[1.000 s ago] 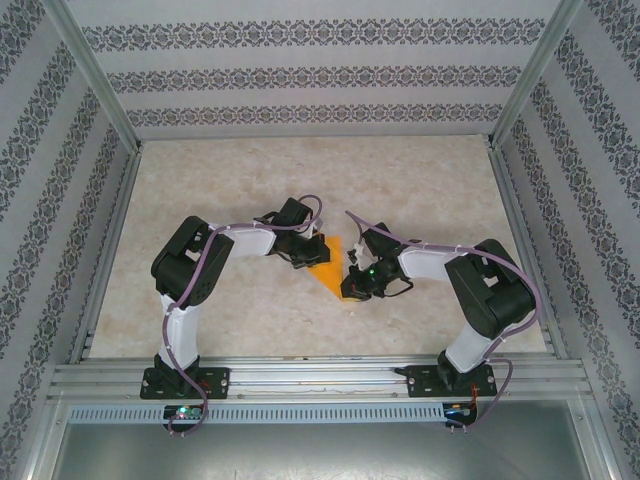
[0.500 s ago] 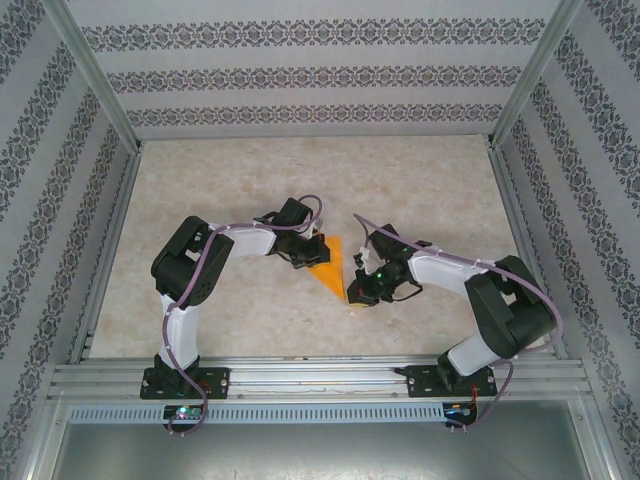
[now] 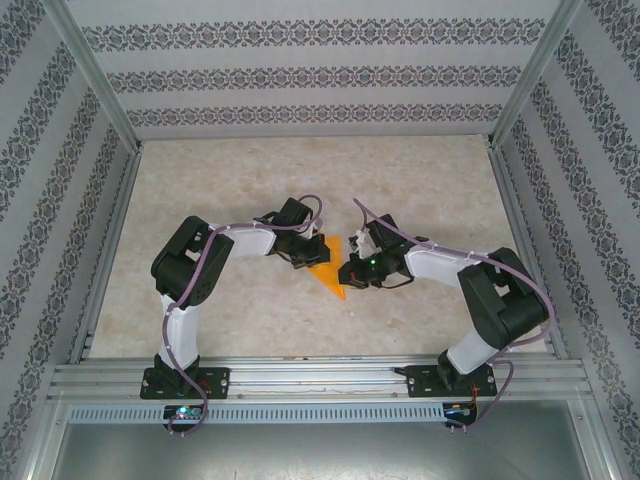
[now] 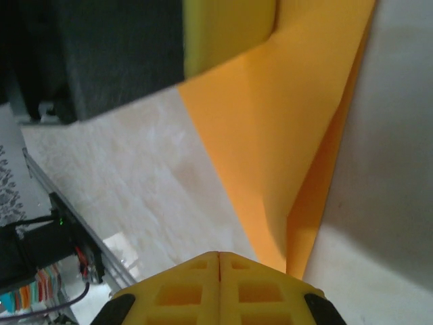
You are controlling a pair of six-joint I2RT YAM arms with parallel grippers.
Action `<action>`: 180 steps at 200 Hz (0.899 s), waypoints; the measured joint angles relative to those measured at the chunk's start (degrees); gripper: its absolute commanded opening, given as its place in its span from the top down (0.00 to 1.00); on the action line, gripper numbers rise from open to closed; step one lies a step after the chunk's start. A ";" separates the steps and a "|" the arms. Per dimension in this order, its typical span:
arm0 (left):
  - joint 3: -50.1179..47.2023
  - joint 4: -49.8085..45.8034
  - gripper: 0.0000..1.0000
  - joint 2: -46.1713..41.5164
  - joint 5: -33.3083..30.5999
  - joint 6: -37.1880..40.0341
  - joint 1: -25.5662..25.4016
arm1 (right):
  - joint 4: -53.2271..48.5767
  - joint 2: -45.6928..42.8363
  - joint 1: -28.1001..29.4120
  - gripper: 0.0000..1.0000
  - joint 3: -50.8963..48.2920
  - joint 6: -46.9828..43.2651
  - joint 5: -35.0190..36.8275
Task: Fold a paper plane with a square sheet of paper (fold left side to right side)
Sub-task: Fourth fold the wing at the center of the table.
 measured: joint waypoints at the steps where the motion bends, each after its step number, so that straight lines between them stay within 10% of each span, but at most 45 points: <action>1: 0.00 0.00 1.00 0.00 0.00 0.00 0.00 | 0.11 0.17 0.04 1.00 0.09 0.07 0.04; 180: 0.00 0.00 1.00 0.00 0.00 0.00 0.00 | -3.69 6.43 0.83 1.00 3.78 -1.27 7.54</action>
